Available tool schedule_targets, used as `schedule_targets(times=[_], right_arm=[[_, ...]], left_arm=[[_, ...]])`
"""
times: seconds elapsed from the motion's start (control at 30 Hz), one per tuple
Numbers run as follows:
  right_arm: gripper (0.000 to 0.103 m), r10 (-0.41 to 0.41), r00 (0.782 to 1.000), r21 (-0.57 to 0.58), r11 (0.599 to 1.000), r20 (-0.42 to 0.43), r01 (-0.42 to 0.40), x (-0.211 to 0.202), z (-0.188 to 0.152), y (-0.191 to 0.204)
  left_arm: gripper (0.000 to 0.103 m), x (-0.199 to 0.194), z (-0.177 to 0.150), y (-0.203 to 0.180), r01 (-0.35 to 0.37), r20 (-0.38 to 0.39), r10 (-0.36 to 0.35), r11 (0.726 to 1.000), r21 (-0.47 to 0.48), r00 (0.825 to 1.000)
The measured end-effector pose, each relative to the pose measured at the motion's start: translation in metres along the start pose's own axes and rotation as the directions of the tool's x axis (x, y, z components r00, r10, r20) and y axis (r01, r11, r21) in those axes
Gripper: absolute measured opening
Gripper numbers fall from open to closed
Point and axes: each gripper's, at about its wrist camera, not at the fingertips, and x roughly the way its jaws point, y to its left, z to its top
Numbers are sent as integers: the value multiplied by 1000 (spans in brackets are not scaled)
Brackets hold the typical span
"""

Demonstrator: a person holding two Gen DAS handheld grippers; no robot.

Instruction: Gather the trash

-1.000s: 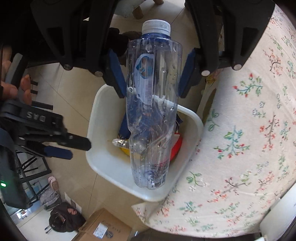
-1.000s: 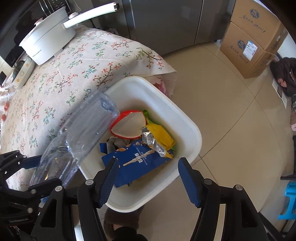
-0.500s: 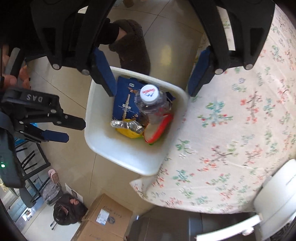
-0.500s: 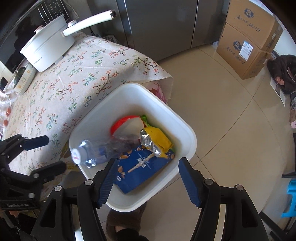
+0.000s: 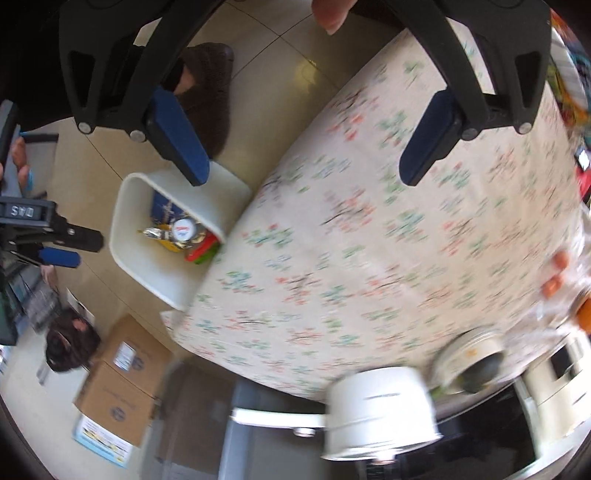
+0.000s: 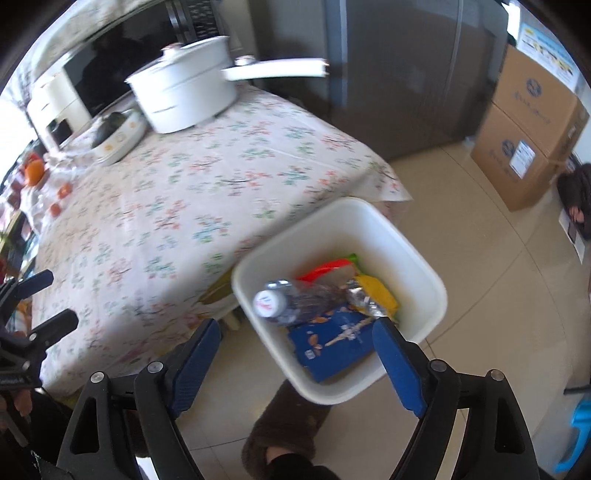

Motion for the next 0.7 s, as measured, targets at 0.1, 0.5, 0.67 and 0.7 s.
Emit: schedule_targets(times=[0.1, 0.5, 0.67, 0.7], right_arm=[[103, 9, 998, -38, 999, 56, -7, -17, -9, 28], [103, -12, 962, -179, 982, 274, 64, -43, -53, 123], [103, -13, 960, -193, 979, 279, 69, -40, -55, 134], [103, -17, 960, -191, 979, 279, 72, -39, -55, 134]], left_arm=[[102, -19, -28, 26, -69, 53, 74, 993, -98, 996], [102, -59, -71, 59, -171, 172, 219, 951, -256, 960], [102, -58, -77, 62, -173, 162, 223, 947, -272, 961], [102, -59, -78, 62, -177, 165, 227, 945, -274, 960]])
